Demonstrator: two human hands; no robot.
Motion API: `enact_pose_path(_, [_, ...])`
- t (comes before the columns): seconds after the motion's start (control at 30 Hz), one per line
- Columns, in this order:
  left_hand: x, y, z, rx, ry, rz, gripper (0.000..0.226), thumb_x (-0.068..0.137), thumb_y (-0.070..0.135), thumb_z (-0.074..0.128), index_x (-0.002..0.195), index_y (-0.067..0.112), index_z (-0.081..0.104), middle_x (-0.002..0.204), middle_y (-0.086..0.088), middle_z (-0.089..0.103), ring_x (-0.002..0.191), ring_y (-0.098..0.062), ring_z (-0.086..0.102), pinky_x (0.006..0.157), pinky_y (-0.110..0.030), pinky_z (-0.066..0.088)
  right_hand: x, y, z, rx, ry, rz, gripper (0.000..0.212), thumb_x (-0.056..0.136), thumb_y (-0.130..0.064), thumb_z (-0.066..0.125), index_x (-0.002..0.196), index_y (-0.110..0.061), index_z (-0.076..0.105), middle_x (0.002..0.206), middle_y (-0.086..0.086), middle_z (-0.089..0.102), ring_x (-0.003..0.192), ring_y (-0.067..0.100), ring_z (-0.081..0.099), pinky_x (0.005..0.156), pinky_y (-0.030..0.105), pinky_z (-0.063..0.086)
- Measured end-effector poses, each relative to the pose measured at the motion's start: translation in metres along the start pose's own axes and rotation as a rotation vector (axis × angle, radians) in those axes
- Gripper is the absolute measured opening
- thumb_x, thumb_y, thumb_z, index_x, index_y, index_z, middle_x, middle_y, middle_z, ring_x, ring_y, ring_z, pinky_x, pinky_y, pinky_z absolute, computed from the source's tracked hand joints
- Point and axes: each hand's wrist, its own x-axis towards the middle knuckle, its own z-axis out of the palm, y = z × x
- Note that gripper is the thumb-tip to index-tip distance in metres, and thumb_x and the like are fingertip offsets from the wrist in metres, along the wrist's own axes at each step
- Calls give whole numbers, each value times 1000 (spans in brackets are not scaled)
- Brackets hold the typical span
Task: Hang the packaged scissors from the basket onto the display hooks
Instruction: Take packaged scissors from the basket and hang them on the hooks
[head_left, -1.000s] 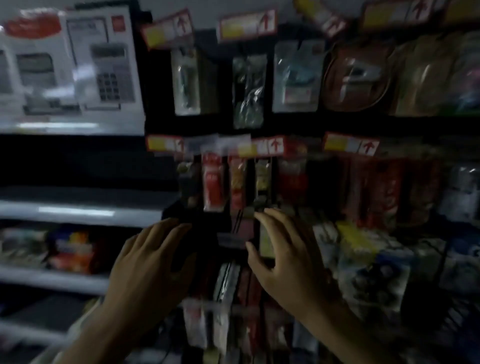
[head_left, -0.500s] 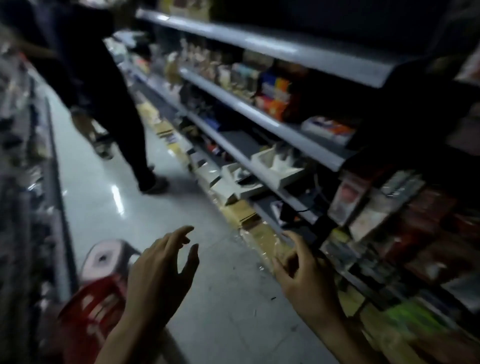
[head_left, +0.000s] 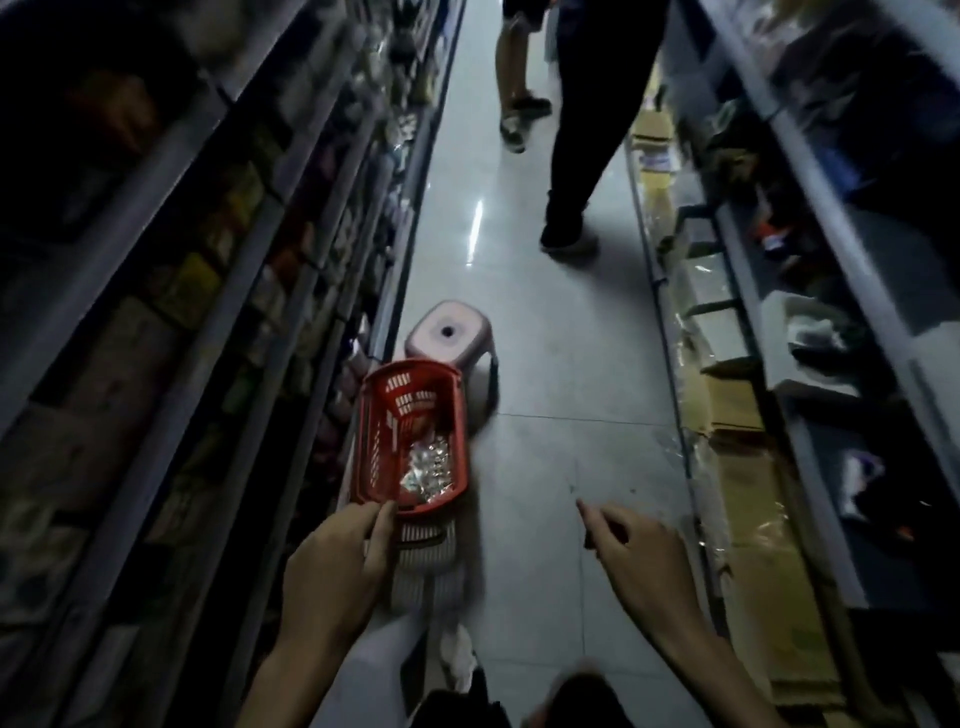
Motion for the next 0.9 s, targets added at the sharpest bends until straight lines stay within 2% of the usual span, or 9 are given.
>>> enact_pose_path(0.1, [17,-15,10,22,-7,-26,29,105,34,47,77,30,53,73,10,58,67,-15,59,55,-32,38,37,-9,10,-53,-69,-33,39,100,-43,53,75,-18,71,74,-5,70,71,15,65,63,37,49])
enact_pose_path(0.2, [40,-15,22,41,-38,-20,21,105,29,47,104,27,68,95,9,70,86,-20,67,71,-37,51,77,-18,11,-81,-152,-94,25,103,-29,52,106,-23,76,105,-4,74,97,19,66,78,34,51])
enact_pose_path(0.3, [67,3,32,19,-38,-57,30,104,29,49,130,30,65,114,9,72,100,-20,67,80,-39,52,128,-16,7,-99,-226,-180,30,103,-23,51,127,-25,69,125,-4,70,114,17,64,93,35,51])
enact_pose_path(0.43, [111,30,51,27,-25,-134,36,103,30,51,138,28,60,120,5,70,104,-22,67,82,-40,53,219,0,-5,-166,-301,-263,36,100,-21,55,133,-27,64,133,-5,66,122,16,60,101,36,49])
enact_pose_path(0.6, [147,81,84,48,52,-317,38,100,26,57,137,23,59,120,1,69,105,-25,66,85,-42,52,336,14,-25,-306,-419,-400,36,96,-15,58,131,-23,65,131,2,66,120,26,62,96,38,49])
enact_pose_path(0.73, [161,118,110,47,59,-448,41,97,27,60,138,22,58,127,-1,67,111,-27,64,90,-45,53,397,-6,-27,-386,-567,-531,38,96,-18,58,133,-23,64,133,2,64,121,24,60,97,38,47])
enact_pose_path(0.9, [188,128,131,42,81,-624,46,96,33,62,139,22,57,131,-1,65,117,-27,61,95,-46,52,463,-42,11,-463,-712,-708,41,95,-19,59,136,-26,62,134,1,63,120,24,60,93,37,48])
